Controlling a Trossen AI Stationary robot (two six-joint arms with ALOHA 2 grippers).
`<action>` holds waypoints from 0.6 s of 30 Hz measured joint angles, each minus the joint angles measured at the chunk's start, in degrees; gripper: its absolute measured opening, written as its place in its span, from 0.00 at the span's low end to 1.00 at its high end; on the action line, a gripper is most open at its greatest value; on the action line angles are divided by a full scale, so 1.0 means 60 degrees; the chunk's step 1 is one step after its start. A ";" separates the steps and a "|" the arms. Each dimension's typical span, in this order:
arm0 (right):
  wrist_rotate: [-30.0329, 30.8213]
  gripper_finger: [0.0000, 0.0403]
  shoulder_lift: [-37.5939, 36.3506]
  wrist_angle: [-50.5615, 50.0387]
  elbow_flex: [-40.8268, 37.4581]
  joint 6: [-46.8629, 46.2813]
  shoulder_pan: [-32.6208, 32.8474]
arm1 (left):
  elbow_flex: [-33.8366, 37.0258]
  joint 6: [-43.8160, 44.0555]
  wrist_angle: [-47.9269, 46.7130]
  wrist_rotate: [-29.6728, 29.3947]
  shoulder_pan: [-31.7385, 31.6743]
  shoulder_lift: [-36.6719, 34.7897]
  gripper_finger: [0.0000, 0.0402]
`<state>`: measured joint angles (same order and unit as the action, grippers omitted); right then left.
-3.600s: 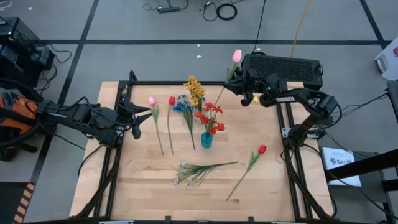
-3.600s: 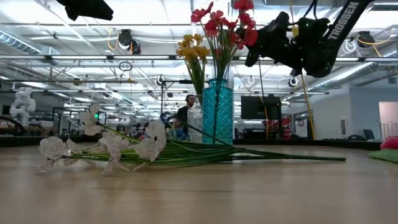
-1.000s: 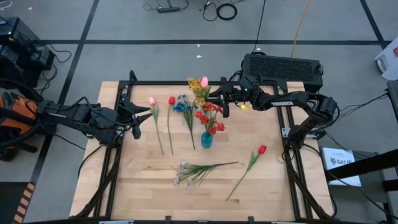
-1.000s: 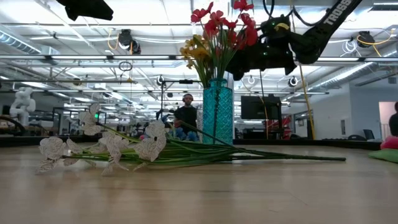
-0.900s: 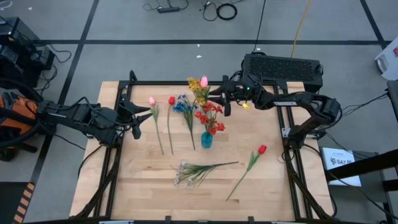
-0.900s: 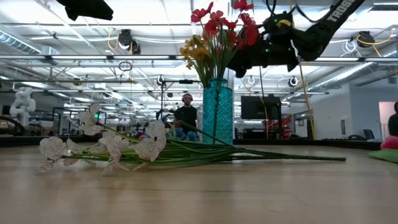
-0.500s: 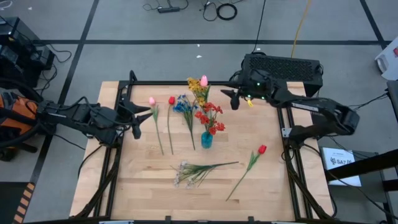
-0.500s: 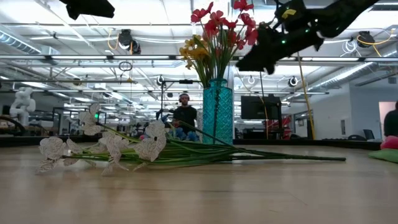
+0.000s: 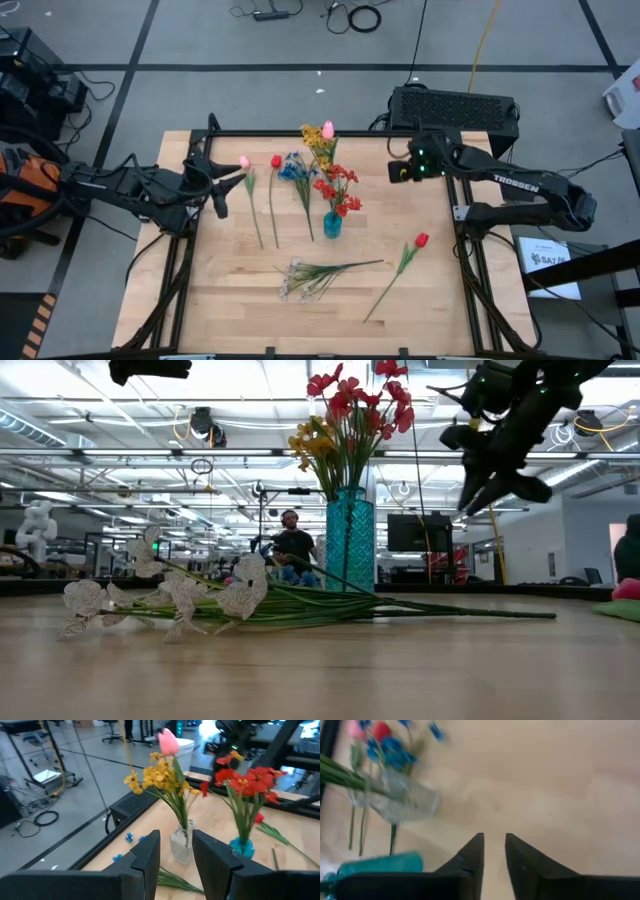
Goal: Sort flowers into vase by color
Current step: Put the right red tulip into the blue vase
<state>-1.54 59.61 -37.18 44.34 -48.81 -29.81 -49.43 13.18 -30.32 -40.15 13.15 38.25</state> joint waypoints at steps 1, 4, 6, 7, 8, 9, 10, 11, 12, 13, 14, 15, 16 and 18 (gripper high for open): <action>0.0037 0.14 -0.0019 -0.0268 0.0000 -0.0506 0.0264 | 0.0000 -0.0006 0.0002 -0.0064 0.0000 -0.0002 0.30; 0.0476 0.06 -0.0046 -0.0461 0.0000 -0.1972 0.1340 | 0.0000 0.0001 -0.0004 -0.0108 -0.0021 -0.0002 0.30; 0.0971 0.02 -0.0050 -0.0342 0.0000 -0.3017 0.2182 | 0.0000 0.0001 -0.0016 -0.0102 -0.0108 0.0000 0.30; 0.1279 0.01 -0.0047 -0.0213 0.0000 -0.3517 0.2630 | 0.0000 -0.0002 -0.0048 -0.0084 -0.0157 0.0005 0.30; 0.1650 0.01 -0.0047 -0.0034 0.0000 -0.4045 0.3099 | 0.0000 -0.0006 -0.0095 -0.0056 -0.0208 0.0006 0.30; 0.2047 0.01 -0.0047 0.0095 0.0004 -0.4586 0.3546 | 0.0000 -0.0006 -0.0145 -0.0017 -0.0266 0.0008 0.30; 0.2435 0.01 -0.0031 0.0153 0.0004 -0.5135 0.3994 | 0.0000 -0.0006 -0.0173 0.0014 -0.0335 0.0008 0.30; 0.2775 0.01 0.0030 0.0195 0.0004 -0.5615 0.4429 | 0.0000 -0.0006 -0.0215 0.0020 -0.0406 0.0005 0.30; 0.3049 0.01 0.0098 0.0242 0.0004 -0.6118 0.4829 | 0.0000 -0.0006 -0.0307 0.0040 -0.0470 0.0005 0.30; 0.3232 0.00 0.0191 0.0257 0.0004 -0.6588 0.5211 | 0.0000 -0.0009 -0.0426 0.0129 -0.0520 0.0005 0.30; 0.3300 0.00 0.0324 0.0279 0.0004 -0.7025 0.5553 | 0.0000 -0.0012 -0.0535 0.0221 -0.0569 0.0005 0.30; 0.3378 0.00 0.0488 0.0385 0.0004 -0.7472 0.5884 | 0.0000 -0.0046 -0.0637 0.0333 -0.0624 0.0008 0.30; 0.3428 0.00 0.0661 0.0453 0.0007 -0.7939 0.6199 | 0.0000 -0.0104 -0.0720 0.0459 -0.0681 0.0008 0.30; 0.3449 0.00 0.1076 0.0455 0.0011 -0.8844 0.6772 | 0.0000 -0.0294 -0.0869 0.0705 -0.0758 0.0005 0.30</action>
<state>19.16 66.07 -34.45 44.40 -101.87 10.82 -49.43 11.42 -35.53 -35.92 8.60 38.28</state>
